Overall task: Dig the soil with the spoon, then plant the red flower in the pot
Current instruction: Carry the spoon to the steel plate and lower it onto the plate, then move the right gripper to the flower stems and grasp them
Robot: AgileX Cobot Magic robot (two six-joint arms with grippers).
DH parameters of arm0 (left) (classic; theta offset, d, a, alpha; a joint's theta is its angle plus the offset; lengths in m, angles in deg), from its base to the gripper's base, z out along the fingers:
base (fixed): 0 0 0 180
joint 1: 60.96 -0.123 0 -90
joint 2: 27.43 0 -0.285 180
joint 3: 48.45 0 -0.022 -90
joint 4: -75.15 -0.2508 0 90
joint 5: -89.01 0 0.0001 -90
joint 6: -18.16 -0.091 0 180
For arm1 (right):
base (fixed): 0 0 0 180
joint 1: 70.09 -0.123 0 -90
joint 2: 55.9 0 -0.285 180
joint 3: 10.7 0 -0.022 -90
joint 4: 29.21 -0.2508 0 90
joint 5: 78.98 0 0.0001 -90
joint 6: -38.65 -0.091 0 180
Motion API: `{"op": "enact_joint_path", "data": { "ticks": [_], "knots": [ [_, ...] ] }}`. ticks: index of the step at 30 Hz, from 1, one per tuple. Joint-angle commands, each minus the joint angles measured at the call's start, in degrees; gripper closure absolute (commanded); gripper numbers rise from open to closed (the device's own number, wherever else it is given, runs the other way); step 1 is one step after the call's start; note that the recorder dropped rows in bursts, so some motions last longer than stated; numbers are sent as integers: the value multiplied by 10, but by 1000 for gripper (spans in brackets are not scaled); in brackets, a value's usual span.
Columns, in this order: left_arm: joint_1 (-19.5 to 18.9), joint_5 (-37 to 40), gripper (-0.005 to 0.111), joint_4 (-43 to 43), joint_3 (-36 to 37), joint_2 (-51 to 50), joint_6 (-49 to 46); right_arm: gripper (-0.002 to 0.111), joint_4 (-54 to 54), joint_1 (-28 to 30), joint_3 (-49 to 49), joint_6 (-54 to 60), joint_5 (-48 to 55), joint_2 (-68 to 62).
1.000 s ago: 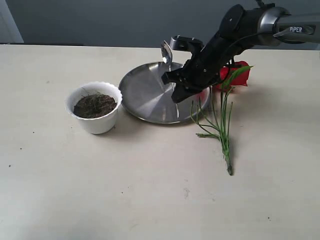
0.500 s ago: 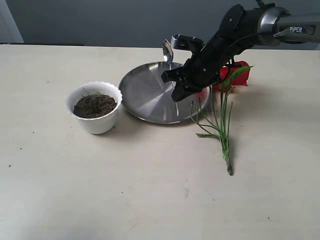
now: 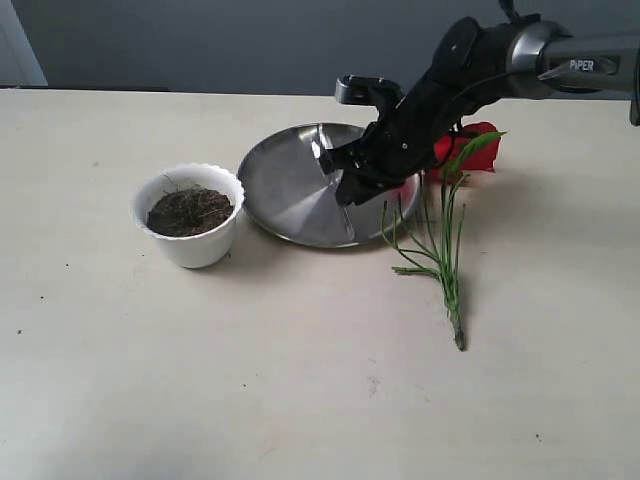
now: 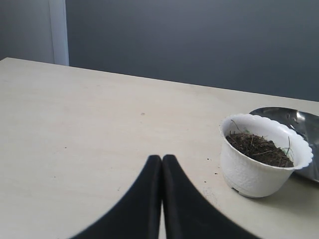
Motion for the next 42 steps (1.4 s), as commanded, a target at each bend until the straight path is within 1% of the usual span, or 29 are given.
{"op": "enact_joint_path", "data": {
  "ticks": [1, 8, 15, 17, 22, 26, 28, 31, 37, 39, 40, 42],
  "knots": [
    [4, -7, 106, -1, 2, 3, 1, 68, 2, 0, -4, 8, -7, 2],
    [4, -7, 106, -1, 2, 3, 1, 69, -17, 0, -4, 8, 10, 17],
    [4, -7, 106, -1, 2, 3, 1, 69, -9, 0, -4, 12, 36, 77],
    [4, -7, 106, -1, 2, 3, 1, 69, -9, 0, -4, 17, 59, 97],
    [4, -7, 106, -1, 2, 3, 1, 69, -24, 0, -3, 47, 173, 157],
    [4, -7, 106, -1, 2, 3, 1, 69, -27, 0, 19, 48, 206, 220],
    [4, -7, 106, -1, 2, 3, 1, 69, -14, 0, 43, 40, 206, 254],
    [4, -7, 106, -1, 2, 3, 1, 69, 29, 0, 105, 6, 205, 314],
    [4, -7, 106, -1, 2, 3, 1, 69, 155, 0, 277, -136, 55, 439],
    [4, -7, 106, -1, 2, 3, 1, 69, 158, 0, 327, -150, 7, 459],
    [4, -7, 106, -1, 2, 3, 1, 69, 161, -6, 376, -148, -23, 467],
    [4, -7, 106, -1, 2, 3, 1, 69, 172, -15, 418, -147, -45, 466]
  ]
}}
